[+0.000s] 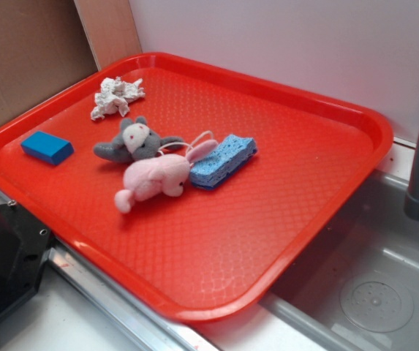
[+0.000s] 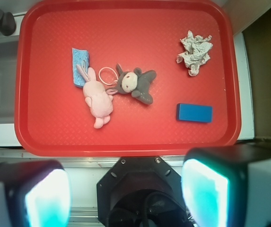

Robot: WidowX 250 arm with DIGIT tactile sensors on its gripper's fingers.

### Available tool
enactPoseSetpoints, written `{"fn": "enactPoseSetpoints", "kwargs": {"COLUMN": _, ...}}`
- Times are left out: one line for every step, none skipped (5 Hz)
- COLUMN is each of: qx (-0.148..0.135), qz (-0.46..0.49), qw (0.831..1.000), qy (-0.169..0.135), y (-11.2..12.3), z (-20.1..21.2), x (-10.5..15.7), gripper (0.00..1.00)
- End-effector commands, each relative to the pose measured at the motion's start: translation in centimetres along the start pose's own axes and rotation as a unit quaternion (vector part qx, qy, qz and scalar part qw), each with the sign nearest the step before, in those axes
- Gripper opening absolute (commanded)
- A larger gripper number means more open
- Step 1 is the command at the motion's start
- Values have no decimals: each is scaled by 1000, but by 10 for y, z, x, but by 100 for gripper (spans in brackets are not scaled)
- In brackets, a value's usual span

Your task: Grab the white paper.

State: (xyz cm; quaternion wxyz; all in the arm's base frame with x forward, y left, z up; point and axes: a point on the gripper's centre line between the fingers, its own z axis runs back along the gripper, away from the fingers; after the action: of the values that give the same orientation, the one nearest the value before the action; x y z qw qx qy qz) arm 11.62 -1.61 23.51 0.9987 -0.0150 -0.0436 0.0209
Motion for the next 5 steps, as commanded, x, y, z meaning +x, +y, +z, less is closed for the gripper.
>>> {"fn": "enactPoseSetpoints", "kwargs": {"qx": 0, "qz": 0, "qw": 1000, "qy": 0, "y": 0, "z": 0, "x": 0, "gripper": 100}}
{"fn": "enactPoseSetpoints", "kwargs": {"qx": -12, "qz": 73, "qw": 997, "qy": -32, "y": 8, "z": -1, "x": 9, "gripper": 100}}
{"fn": "enactPoseSetpoints", "kwargs": {"qx": -32, "qz": 186, "qw": 980, "qy": -56, "y": 21, "z": -11, "x": 23, "gripper": 100}}
{"fn": "enactPoseSetpoints", "kwargs": {"qx": -17, "qz": 298, "qw": 953, "qy": -57, "y": 40, "z": -34, "x": 50, "gripper": 100}}
{"fn": "enactPoseSetpoints", "kwargs": {"qx": -1, "qz": 411, "qw": 908, "qy": -77, "y": 64, "z": -62, "x": 73, "gripper": 100}}
